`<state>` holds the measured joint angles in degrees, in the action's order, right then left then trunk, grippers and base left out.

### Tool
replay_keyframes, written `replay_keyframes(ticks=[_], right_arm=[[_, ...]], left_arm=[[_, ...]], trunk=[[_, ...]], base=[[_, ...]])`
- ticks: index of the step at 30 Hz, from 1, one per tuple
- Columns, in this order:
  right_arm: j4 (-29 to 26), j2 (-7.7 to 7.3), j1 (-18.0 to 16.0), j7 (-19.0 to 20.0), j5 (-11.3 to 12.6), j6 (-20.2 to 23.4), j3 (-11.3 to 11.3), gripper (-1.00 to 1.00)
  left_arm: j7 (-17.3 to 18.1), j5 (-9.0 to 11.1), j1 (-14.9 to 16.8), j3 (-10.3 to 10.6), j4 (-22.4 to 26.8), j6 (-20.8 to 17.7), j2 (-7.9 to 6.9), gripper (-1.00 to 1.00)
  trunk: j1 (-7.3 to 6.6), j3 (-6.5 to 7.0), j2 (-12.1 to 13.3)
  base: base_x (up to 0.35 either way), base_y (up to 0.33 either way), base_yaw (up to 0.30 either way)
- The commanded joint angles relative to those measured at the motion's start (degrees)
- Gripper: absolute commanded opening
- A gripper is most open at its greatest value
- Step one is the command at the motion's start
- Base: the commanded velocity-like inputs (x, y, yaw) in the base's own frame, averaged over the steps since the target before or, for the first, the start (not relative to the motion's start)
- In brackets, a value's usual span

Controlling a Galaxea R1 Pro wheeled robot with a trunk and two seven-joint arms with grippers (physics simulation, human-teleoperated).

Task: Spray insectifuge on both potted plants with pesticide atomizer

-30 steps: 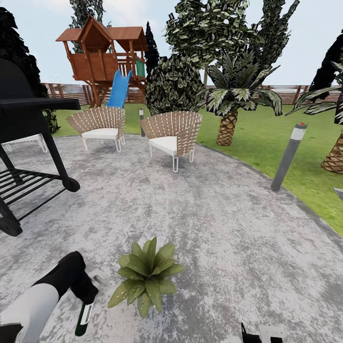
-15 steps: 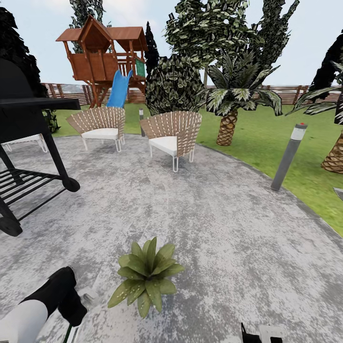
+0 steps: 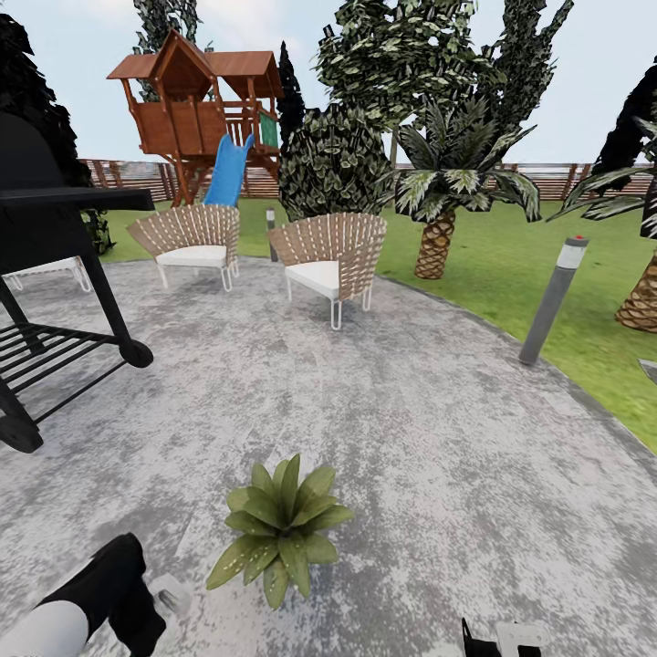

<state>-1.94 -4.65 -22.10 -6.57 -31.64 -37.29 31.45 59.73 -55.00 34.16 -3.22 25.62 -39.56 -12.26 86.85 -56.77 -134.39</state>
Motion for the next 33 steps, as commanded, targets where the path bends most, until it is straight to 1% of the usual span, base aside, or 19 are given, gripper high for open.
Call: replay_keyframes(ticks=[1,4,6,8,9,11,13,14,18,20,22,25,28,31,33], right_arm=[[0.09,-0.01,-0.05,-0.43,-0.62,-0.15,0.19,1.00],[0.09,-0.01,-0.05,-0.46,-0.62,-0.15,0.19,1.00],[0.09,-0.01,-0.05,-0.45,-0.62,-0.15,0.19,1.00],[0.09,-0.01,-0.05,-0.45,-0.62,-0.15,0.19,1.00],[0.09,-0.01,-0.05,-0.42,-0.62,-0.15,0.19,1.00],[0.09,-0.01,-0.05,-0.45,-0.62,-0.15,0.19,1.00],[0.09,-0.01,-0.05,-0.46,-0.62,-0.15,0.19,1.00],[0.09,-0.01,-0.05,-0.42,-0.62,-0.15,0.19,1.00],[0.09,-0.01,-0.05,-0.43,-0.62,-0.15,0.19,1.00],[0.09,-0.01,-0.05,-0.43,-0.62,-0.15,0.19,1.00],[0.09,-0.01,-0.05,-0.44,-0.62,-0.15,0.19,1.00],[0.09,-0.01,-0.05,-0.40,-0.62,-0.15,0.19,1.00],[0.09,-0.01,-0.05,-0.45,-0.62,-0.15,0.19,1.00],[0.09,-0.01,-0.05,-0.42,-0.62,-0.15,0.19,1.00],[0.09,-0.01,-0.05,-0.41,-0.62,-0.15,0.19,1.00]], left_arm=[[0.39,-0.34,0.13,-0.36,0.18,-0.40,0.01,-1.00],[0.49,-0.29,1.03,-0.34,0.57,-0.64,0.03,-1.00],[0.81,-0.29,3.45,-0.31,1.55,-0.98,0.10,-1.00],[0.92,-0.31,5.12,-0.28,1.80,-1.18,0.19,-1.00],[0.97,-0.58,6.78,-0.20,1.97,-1.33,0.67,-1.00],[1.03,-0.74,8.26,-0.14,2.06,-1.42,0.90,-1.00],[1.07,-0.69,10.06,-0.10,2.03,-1.46,0.69,-1.00],[1.08,-0.70,10.46,-0.08,2.01,-1.46,0.63,-1.00],[1.09,-0.72,10.21,0.11,1.64,-1.34,0.25,-1.00],[1.07,-0.80,9.94,0.22,1.21,-0.93,-0.45,-1.00],[0.98,-0.81,9.73,0.29,1.08,-0.73,-0.77,-1.00],[0.84,-0.81,8.34,0.32,1.02,-0.47,-0.89,-1.00],[0.83,-0.81,7.95,0.21,0.95,-0.36,-1.23,-1.00],[0.75,-0.76,7.46,-0.04,0.63,-0.34,-2.54,-1.00],[0.75,-0.66,7.38,-0.14,0.61,-0.34,-3.10,-1.00]], trunk=[[-0.01,-0.05,-0.02],[-0.01,-0.05,-0.02],[-0.01,-0.05,-0.02],[-0.01,-0.05,-0.02],[-0.01,-0.05,-0.02],[-0.01,-0.05,-0.02],[-0.01,-0.05,-0.02],[-0.01,-0.05,-0.02],[-0.01,-0.05,-0.02],[-0.01,-0.05,-0.02],[-0.01,-0.05,-0.02],[-0.01,-0.05,-0.02],[-0.01,-0.05,-0.02],[-0.01,-0.05,-0.02],[-0.01,-0.05,-0.02]], base=[[0.000,0.000,0.000],[0.000,0.000,0.000],[0.000,0.000,0.000],[0.000,0.000,0.000],[0.000,0.000,0.000],[0.000,0.000,0.000],[0.000,0.000,0.000],[0.000,0.000,0.000],[0.000,0.000,0.000],[0.000,0.000,0.000],[0.000,0.000,0.000],[0.000,0.000,0.000],[0.000,0.000,0.000],[0.000,0.000,0.000],[0.000,0.000,0.000]])
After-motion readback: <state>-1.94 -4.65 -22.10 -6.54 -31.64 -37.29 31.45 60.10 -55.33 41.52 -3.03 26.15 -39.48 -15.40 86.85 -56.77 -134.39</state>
